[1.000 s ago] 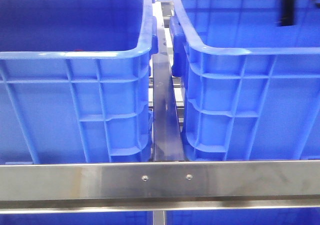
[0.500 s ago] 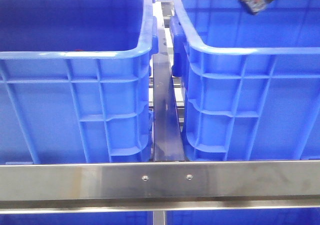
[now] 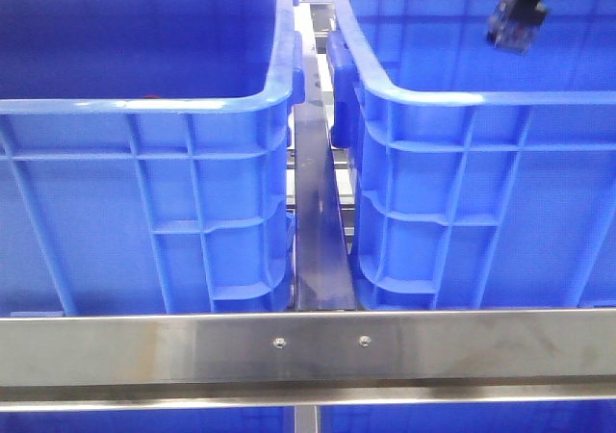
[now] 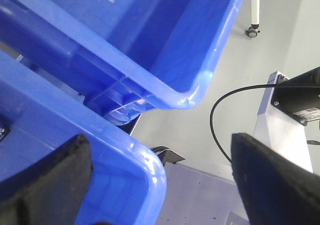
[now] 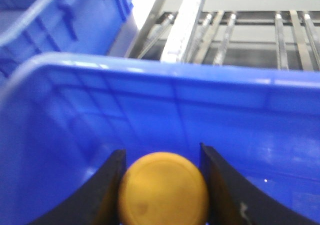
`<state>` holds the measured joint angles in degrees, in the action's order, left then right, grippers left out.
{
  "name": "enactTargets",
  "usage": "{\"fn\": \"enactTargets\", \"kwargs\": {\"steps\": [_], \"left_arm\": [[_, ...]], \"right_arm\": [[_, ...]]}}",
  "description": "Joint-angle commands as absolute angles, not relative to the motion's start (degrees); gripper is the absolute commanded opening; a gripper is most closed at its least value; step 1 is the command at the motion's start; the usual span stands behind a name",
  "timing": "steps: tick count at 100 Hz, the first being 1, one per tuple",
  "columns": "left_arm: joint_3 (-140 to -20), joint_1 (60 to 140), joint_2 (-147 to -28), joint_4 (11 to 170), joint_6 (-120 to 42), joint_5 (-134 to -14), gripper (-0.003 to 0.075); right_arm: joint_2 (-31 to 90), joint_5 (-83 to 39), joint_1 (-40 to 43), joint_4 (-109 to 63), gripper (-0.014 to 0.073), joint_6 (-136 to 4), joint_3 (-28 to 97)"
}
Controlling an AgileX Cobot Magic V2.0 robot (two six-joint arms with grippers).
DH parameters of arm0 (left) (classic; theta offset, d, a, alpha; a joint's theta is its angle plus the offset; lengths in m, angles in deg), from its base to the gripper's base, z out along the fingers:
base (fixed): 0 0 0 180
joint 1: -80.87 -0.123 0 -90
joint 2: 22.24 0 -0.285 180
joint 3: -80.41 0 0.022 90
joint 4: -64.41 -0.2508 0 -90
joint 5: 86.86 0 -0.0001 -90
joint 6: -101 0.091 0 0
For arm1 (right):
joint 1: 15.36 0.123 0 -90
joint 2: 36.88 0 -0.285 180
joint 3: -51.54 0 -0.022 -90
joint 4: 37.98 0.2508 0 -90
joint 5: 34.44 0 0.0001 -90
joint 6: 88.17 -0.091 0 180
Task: Pick red and yellow buttons and place in box
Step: 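Open the left gripper and carry the yellow button with the right gripper, then lower the yellow button into the empty bin and open the right gripper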
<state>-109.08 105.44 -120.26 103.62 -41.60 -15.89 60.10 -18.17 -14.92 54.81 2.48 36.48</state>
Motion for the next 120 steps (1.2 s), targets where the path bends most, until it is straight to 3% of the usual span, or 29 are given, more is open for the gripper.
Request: {"fn": "enactTargets", "kwargs": {"steps": [1,65,120], "left_arm": [[-111.08,105.86,-117.61,106.68,-41.99,-14.45,0.0545],[-111.08,105.86,-117.61,106.68,-41.99,-14.45,0.0545],[-111.08,105.86,-117.61,106.68,-41.99,-14.45,0.0545]], "right_arm": [[59.93,-18.7,-14.64,57.0,0.0234,4.13,39.89],[75.28,-19.91,-14.57,57.0,0.0234,4.5,49.16],[78.49,-21.3,-14.57,57.0,0.0266,4.55,50.16]]}}
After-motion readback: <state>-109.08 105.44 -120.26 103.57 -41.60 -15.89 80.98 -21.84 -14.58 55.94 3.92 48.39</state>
